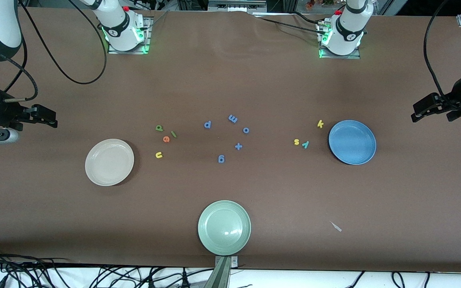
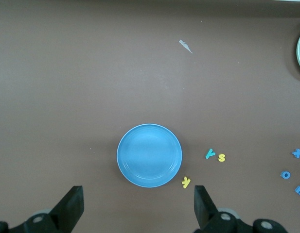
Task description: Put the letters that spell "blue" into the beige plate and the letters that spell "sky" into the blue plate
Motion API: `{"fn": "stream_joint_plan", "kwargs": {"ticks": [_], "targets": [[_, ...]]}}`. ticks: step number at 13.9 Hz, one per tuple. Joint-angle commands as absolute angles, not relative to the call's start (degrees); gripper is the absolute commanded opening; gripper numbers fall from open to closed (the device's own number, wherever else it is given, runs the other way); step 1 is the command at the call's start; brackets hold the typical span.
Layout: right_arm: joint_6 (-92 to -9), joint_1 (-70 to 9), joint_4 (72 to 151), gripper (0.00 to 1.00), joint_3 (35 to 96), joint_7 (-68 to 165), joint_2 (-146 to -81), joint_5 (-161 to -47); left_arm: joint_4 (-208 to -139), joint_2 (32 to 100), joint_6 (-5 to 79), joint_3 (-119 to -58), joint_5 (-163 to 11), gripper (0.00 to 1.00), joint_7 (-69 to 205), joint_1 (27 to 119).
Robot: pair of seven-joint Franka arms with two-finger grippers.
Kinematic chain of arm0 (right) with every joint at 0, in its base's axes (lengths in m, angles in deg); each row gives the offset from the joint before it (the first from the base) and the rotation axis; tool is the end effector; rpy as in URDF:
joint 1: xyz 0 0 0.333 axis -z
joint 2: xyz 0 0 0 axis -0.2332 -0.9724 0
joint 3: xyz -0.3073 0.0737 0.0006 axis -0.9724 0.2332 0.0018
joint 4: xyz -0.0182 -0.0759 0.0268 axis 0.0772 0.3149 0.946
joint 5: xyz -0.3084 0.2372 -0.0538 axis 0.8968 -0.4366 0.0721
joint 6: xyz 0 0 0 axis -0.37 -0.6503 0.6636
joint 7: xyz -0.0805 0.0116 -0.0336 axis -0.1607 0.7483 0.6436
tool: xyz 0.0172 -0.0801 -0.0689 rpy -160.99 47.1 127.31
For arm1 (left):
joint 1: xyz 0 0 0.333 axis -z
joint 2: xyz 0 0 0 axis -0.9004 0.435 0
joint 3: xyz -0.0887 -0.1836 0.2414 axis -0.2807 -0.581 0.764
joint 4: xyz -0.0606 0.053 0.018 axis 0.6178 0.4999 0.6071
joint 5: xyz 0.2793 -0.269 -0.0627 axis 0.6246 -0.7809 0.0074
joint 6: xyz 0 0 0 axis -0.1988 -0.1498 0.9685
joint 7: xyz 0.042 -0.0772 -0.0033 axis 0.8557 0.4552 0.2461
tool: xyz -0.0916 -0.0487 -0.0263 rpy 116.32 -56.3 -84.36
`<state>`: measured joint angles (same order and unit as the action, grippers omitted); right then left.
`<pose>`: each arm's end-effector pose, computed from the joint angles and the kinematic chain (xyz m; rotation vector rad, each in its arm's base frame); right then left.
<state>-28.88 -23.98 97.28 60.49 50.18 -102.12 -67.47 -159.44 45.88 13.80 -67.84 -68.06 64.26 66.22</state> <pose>0.6207 0.0114 0.5551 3.1110 0.1885 -0.0668 0.5909 0.0005 0.6064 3.1254 0.0895 0.0474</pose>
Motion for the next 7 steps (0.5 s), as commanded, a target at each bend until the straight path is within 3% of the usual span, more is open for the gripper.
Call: {"fn": "stream_joint_plan", "kwargs": {"ticks": [1, 7], "targets": [[-29.76, -23.59, 97.45, 1.00, 60.62, 49.96, -101.68, -68.62, -159.54, 45.63, 14.11, -67.65, -68.53, 1.00, 63.55, 65.88], [-29.95, -23.59, 97.10, 1.00, 60.71, 49.87, -101.77, -68.62, -159.89, 45.72, 14.11, -67.65, -68.61, 1.00, 63.47, 65.97]]}}
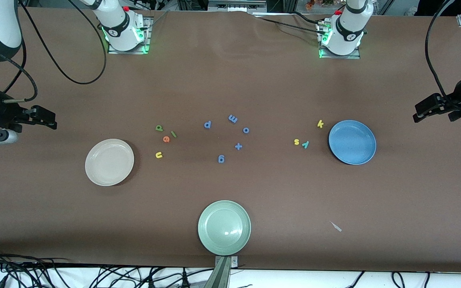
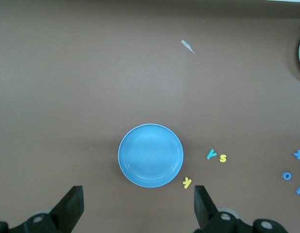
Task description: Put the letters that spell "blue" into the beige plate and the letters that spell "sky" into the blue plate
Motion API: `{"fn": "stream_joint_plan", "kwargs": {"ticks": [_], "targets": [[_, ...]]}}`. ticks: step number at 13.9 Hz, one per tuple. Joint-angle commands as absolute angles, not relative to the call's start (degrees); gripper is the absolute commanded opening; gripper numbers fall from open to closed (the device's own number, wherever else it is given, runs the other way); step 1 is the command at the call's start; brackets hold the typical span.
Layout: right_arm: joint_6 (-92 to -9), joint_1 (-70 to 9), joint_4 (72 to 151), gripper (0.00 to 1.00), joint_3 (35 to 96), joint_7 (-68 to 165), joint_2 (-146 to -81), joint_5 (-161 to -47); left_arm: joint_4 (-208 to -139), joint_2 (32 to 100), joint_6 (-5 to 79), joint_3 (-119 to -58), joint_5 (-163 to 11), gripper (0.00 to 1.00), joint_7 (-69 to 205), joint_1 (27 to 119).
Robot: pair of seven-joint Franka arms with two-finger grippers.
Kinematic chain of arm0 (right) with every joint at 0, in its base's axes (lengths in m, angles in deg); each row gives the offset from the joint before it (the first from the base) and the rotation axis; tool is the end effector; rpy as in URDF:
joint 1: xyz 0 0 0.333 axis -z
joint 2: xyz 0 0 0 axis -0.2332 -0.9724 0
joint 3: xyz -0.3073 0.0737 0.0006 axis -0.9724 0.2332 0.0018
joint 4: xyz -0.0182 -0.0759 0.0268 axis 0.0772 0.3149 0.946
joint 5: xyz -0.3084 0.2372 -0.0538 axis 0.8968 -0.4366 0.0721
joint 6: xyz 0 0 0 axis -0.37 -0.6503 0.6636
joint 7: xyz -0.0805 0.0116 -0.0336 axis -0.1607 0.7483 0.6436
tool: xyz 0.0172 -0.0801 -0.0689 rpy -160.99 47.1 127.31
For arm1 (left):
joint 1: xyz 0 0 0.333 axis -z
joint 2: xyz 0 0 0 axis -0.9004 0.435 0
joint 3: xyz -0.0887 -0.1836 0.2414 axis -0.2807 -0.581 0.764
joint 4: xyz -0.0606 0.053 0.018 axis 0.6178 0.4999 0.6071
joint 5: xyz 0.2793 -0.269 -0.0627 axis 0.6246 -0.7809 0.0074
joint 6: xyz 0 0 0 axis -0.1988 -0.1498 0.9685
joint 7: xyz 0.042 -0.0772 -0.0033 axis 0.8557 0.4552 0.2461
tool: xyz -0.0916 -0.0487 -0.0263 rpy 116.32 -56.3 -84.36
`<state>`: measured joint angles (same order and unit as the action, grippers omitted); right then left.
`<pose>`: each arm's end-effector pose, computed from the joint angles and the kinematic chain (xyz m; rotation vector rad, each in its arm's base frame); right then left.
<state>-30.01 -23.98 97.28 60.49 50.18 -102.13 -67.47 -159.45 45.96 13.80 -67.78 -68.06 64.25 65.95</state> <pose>0.6229 0.0114 0.5567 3.1103 0.1889 -0.0364 0.5912 0.0039 0.6055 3.1254 0.0982 0.0450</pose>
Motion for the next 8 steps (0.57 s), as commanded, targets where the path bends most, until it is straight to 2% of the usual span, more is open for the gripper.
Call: {"fn": "stream_joint_plan", "kwargs": {"ticks": [1, 8], "targets": [[-29.95, -23.59, 97.10, 1.00, 60.71, 49.87, -101.85, -68.62, -159.89, 45.72, 14.11, -67.65, -68.79, 1.00, 63.64, 66.32], [-30.30, -22.89, 97.10, 1.00, 60.62, 49.87, -101.94, -68.53, -160.16, 47.04, 14.02, -67.74, -68.53, 1.00, 64.17, 66.59]]}}
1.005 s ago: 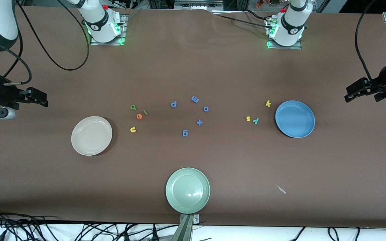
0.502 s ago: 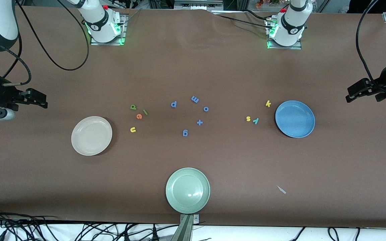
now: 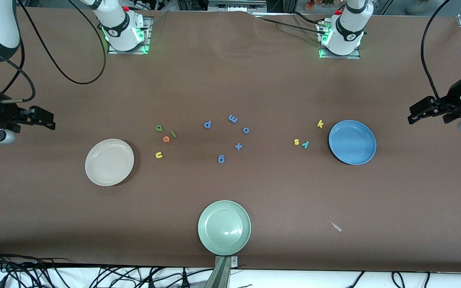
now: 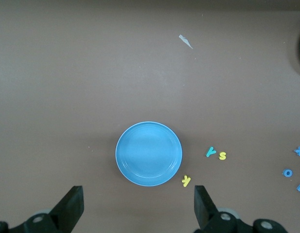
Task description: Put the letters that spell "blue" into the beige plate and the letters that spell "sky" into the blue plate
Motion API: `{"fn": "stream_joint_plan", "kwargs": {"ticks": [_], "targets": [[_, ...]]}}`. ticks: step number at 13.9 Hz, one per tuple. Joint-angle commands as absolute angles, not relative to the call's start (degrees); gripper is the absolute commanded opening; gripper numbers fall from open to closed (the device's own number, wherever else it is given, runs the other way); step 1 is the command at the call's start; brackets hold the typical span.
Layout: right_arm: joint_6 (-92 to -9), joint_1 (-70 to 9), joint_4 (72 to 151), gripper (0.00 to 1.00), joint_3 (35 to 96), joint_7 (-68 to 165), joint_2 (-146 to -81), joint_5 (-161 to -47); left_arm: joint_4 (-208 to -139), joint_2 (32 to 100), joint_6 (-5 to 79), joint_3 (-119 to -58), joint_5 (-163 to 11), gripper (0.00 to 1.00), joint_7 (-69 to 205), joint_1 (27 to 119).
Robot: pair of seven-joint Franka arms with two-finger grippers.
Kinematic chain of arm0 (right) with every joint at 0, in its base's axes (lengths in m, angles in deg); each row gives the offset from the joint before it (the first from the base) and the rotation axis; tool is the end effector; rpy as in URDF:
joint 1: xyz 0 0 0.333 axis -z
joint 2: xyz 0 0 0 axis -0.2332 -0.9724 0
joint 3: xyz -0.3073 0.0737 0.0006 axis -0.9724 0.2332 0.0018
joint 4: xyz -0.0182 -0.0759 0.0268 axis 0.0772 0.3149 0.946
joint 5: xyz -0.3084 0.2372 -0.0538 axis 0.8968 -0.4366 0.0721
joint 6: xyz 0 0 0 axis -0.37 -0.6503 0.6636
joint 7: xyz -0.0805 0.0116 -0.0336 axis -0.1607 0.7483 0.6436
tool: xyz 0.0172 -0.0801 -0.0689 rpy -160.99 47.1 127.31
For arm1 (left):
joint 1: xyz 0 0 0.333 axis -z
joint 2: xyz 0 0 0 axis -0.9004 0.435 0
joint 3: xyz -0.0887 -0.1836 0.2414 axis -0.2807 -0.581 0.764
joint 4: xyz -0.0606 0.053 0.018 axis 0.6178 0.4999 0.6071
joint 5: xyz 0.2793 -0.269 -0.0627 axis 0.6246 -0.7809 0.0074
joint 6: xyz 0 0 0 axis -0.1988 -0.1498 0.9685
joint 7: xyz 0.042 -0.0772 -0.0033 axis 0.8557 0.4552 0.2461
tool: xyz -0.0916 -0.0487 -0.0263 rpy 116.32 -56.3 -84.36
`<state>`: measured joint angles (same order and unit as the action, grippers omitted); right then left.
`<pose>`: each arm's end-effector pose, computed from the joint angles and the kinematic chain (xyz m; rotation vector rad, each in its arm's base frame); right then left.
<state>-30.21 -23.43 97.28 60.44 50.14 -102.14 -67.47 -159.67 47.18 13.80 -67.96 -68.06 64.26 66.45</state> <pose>0.6234 0.0050 0.5569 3.1110 0.1716 -0.0314 0.5967 -0.0033 0.5911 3.1273 0.0803 0.0056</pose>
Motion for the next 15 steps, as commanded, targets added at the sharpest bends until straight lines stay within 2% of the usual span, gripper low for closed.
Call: {"fn": "stream_joint_plan", "kwargs": {"ticks": [1, 15], "targets": [[-30.30, -22.89, 97.10, 1.00, 60.62, 49.87, -101.94, -68.53, -160.07, 47.04, 14.11, -67.65, -68.35, 1.00, 64.26, 66.15], [-30.21, -22.80, 97.10, 1.00, 60.53, 49.87, -101.94, -68.53, -160.51, 48.18, 14.20, -67.65, -68.61, 1.00, 64.43, 65.71]]}}
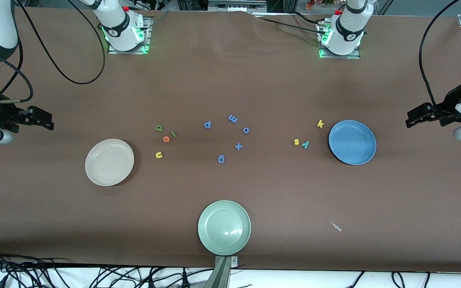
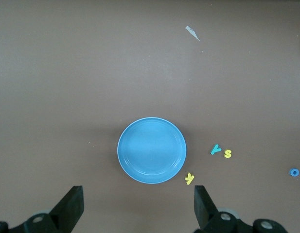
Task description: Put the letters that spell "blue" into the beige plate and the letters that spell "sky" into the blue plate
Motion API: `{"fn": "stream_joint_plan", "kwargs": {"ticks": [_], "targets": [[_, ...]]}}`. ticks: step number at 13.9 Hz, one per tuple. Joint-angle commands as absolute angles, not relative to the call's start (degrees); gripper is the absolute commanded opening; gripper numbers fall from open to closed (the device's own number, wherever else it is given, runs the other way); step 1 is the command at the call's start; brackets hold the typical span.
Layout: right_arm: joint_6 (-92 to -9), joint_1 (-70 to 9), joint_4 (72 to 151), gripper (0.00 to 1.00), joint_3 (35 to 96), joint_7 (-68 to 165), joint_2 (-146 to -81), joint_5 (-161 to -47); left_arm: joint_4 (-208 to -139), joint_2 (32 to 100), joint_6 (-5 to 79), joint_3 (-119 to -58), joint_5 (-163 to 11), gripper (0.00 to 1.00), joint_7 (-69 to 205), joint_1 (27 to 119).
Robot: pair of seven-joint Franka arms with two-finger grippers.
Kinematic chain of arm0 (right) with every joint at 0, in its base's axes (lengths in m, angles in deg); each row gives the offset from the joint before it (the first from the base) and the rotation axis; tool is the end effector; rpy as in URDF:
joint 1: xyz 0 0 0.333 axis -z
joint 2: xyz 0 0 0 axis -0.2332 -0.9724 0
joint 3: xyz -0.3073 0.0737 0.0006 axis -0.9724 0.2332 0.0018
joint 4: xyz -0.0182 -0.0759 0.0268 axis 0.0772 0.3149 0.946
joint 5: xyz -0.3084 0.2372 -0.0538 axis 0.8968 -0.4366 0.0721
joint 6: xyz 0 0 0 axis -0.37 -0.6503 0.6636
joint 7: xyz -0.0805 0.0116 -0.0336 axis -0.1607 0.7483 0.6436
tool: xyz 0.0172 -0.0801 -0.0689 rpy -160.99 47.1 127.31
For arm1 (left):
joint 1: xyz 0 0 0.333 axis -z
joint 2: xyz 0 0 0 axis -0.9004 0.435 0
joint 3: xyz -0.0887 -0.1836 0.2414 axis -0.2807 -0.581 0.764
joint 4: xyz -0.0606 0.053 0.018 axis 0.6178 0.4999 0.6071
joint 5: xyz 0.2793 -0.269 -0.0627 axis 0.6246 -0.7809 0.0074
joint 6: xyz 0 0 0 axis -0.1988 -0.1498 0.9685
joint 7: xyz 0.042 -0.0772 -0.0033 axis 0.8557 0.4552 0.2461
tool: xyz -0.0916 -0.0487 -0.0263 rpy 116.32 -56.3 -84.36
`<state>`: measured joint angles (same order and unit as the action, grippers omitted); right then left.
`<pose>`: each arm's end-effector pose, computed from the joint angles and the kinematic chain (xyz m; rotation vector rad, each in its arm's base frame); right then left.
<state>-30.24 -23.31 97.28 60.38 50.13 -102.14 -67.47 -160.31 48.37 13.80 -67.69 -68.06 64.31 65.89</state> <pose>0.6234 0.0031 0.5570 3.1111 0.1665 -0.0306 0.6013 0.0051 0.5733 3.1283 0.1047 -0.0441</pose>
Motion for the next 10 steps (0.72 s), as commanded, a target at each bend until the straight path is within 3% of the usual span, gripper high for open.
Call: {"fn": "stream_joint_plan", "kwargs": {"ticks": [1, 10], "targets": [[-30.21, -22.80, 97.10, 1.00, 60.53, 49.87, -101.94, -68.53, -160.51, 48.35, 14.20, -67.65, -68.61, 1.00, 64.43, 65.71], [-30.21, -22.54, 97.10, 1.00, 60.45, 49.95, -102.03, -69.58, -160.69, 49.32, 14.20, -67.74, -68.79, 1.00, 64.43, 65.88]]}}
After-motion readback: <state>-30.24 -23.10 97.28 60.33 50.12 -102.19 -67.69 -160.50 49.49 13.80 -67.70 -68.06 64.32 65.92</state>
